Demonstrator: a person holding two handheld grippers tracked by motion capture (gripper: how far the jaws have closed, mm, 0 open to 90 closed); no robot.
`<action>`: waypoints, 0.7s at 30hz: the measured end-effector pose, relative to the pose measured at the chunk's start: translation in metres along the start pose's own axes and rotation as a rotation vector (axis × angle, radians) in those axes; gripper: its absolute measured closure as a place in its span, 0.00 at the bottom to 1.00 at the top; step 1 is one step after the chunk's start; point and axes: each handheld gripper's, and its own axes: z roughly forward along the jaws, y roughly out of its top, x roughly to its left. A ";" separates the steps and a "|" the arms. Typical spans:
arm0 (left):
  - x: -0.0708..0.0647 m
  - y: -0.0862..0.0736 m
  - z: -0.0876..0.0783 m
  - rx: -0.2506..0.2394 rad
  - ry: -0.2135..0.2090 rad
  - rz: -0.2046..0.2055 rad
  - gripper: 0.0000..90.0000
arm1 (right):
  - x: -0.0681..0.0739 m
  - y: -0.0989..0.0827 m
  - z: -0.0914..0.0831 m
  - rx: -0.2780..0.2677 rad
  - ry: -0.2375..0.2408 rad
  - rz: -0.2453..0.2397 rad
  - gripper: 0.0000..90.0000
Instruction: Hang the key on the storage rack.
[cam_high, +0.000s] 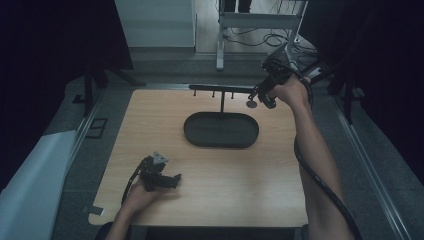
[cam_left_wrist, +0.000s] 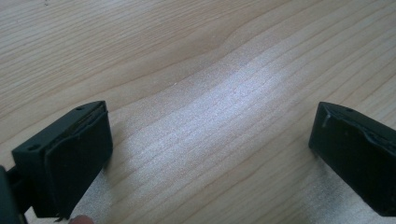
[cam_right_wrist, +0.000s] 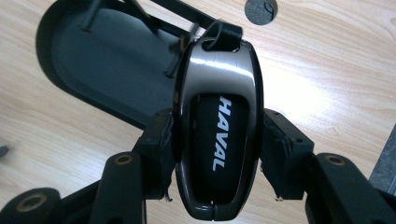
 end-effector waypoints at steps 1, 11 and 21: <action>0.000 0.000 0.000 0.001 0.001 0.000 0.00 | -0.002 -0.001 0.002 -0.001 0.002 0.007 0.54; 0.000 0.000 0.000 0.002 0.001 0.000 0.00 | -0.018 -0.012 0.026 0.024 0.010 0.042 0.54; 0.000 0.000 0.000 -0.001 0.002 -0.001 0.00 | -0.023 -0.022 0.061 0.043 0.044 0.054 0.54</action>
